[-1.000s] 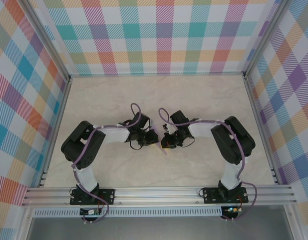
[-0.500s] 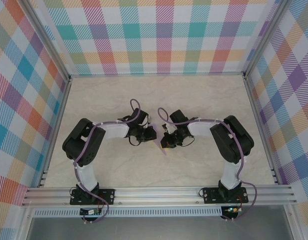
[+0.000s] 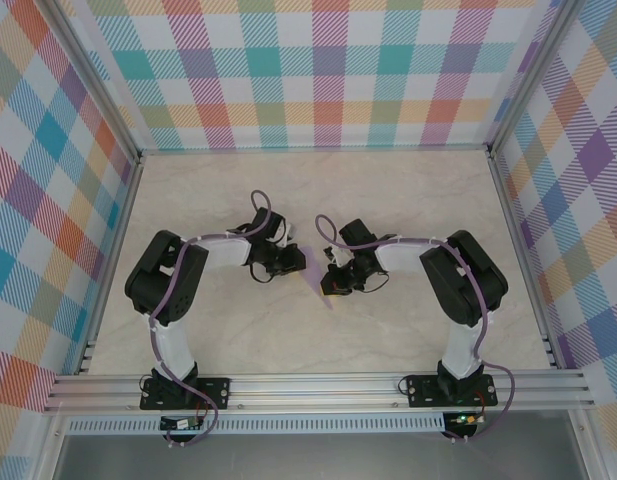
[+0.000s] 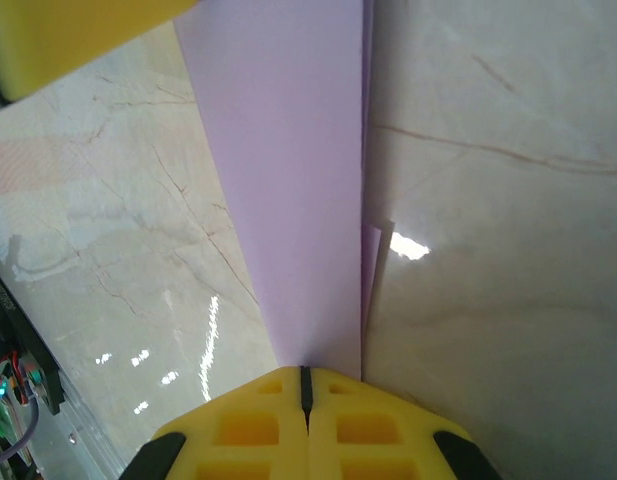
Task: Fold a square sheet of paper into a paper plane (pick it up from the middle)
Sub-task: Fold the wing for the fifth time at the center of the table.
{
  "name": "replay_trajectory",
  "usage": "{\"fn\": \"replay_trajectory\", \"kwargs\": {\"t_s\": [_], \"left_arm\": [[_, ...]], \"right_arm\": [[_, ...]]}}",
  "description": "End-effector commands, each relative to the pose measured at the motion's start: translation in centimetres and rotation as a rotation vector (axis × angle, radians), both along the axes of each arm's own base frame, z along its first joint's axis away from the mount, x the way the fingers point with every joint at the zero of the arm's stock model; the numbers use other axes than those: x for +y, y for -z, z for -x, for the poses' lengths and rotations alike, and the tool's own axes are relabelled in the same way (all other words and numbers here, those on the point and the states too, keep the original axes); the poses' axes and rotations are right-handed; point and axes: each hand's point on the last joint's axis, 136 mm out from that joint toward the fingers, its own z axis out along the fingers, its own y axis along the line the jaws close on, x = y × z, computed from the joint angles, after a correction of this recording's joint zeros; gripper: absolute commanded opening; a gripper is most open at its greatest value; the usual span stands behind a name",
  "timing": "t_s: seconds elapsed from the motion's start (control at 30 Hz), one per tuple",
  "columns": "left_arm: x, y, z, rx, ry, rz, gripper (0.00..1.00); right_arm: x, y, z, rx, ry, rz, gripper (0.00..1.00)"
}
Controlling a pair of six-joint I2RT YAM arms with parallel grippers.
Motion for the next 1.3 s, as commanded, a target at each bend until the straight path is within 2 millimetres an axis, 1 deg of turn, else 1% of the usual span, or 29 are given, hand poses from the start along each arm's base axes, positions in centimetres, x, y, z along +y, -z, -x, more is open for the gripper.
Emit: {"fn": "replay_trajectory", "kwargs": {"t_s": [0.0, 0.13, 0.3, 0.57, 0.67, 0.77, 0.87, 1.0, 1.1, 1.13, 1.2, 1.27], "left_arm": [[4.7, 2.4, -2.9, -0.038, -0.091, -0.156, 0.15], [5.8, 2.9, -3.4, -0.032, -0.103, -0.161, 0.15], [7.3, 2.9, -4.5, -0.036, -0.131, -0.159, 0.15], [9.9, 3.5, -7.1, -0.025, -0.217, -0.188, 0.15], [10.5, 3.4, -7.9, -0.026, -0.232, -0.194, 0.15], [11.3, 3.1, -8.5, -0.032, -0.249, -0.200, 0.15], [12.5, 3.0, -8.7, -0.027, -0.277, -0.196, 0.16], [13.1, 2.7, -9.4, -0.003, -0.301, -0.143, 0.19], [13.0, 0.9, -10.1, -0.033, -0.320, -0.113, 0.24], [13.0, 0.1, -10.4, -0.044, -0.328, -0.109, 0.27], [12.8, -1.8, -10.9, -0.066, -0.341, -0.092, 0.31], [12.9, -3.8, -10.8, -0.077, -0.371, -0.089, 0.38]], "right_arm": [[-6.9, 7.3, 4.0, 0.112, 0.005, 0.368, 0.01], [-7.1, 7.4, 4.1, 0.114, 0.003, 0.375, 0.01], [-7.3, 7.6, 4.3, 0.122, 0.004, 0.390, 0.00], [-7.6, 7.6, 4.2, 0.112, 0.005, 0.408, 0.00], [-7.5, 7.5, 4.2, 0.109, 0.006, 0.407, 0.00], [-7.4, 7.2, 4.0, 0.102, 0.009, 0.400, 0.00], [-6.9, 6.7, 3.6, 0.089, 0.012, 0.378, 0.00], [-6.3, 5.9, 3.0, 0.069, 0.022, 0.353, 0.00], [-5.2, 4.5, 2.2, 0.048, 0.033, 0.301, 0.01], [-4.4, 3.6, 1.6, 0.031, 0.042, 0.263, 0.03], [-3.0, 1.1, 0.4, -0.010, 0.066, 0.186, 0.08], [-1.8, -2.2, -1.3, -0.086, 0.110, 0.111, 0.14]]}}
